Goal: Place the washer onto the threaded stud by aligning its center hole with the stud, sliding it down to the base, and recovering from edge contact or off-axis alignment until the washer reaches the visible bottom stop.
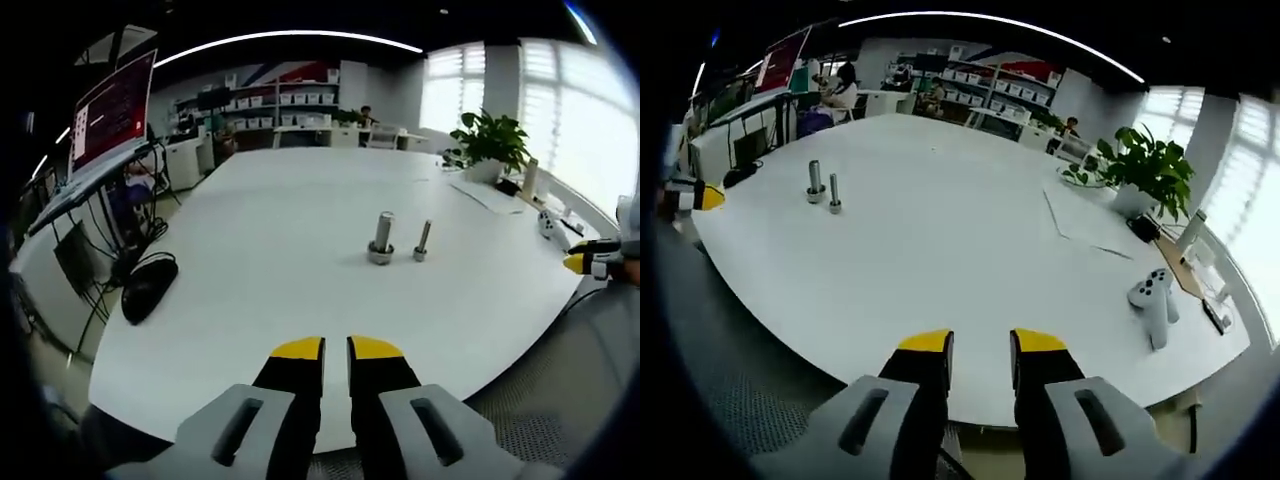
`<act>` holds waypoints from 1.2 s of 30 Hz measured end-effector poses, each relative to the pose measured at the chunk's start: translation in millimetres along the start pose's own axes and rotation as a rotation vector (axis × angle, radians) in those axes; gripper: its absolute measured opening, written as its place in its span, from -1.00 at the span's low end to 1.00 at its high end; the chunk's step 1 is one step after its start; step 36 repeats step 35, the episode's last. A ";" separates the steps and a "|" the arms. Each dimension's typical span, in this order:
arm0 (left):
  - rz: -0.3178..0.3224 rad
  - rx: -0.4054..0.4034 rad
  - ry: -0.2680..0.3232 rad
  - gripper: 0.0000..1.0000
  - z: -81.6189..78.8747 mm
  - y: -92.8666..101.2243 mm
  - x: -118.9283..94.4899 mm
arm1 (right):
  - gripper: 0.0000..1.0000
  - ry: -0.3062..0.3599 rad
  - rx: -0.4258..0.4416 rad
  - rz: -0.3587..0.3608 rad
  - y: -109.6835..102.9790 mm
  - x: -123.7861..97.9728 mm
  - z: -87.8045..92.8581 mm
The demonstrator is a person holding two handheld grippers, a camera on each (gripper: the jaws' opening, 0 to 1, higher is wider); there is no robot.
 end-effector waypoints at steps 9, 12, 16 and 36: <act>0.011 0.017 0.001 -0.89 -0.4 6.3 2.5 | -0.47 -0.026 -0.006 -0.019 2.8 4.5 7.4; 0.011 0.002 0.026 -0.89 -3.1 5.5 0.8 | -0.46 -0.030 -0.002 -0.022 0.6 2.8 8.5; 0.015 0.011 0.001 -0.89 0.4 5.9 1.7 | -0.46 -0.037 0.041 -0.031 1.5 1.5 10.9; 0.009 0.008 -0.027 -0.89 4.2 4.9 1.9 | -0.51 -0.081 0.018 -0.092 -8.4 1.0 16.9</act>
Point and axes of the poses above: the point that each gripper's makers call its tool centre point, and the gripper's own axes: x roughly forward along the fingers, y roughly to its right, z roughly out of its underside, the point moved 3 cm from there along -x, roughly backward along the fingers, and after that the axes turned 15 degrees about z, right-handed, at the moved point
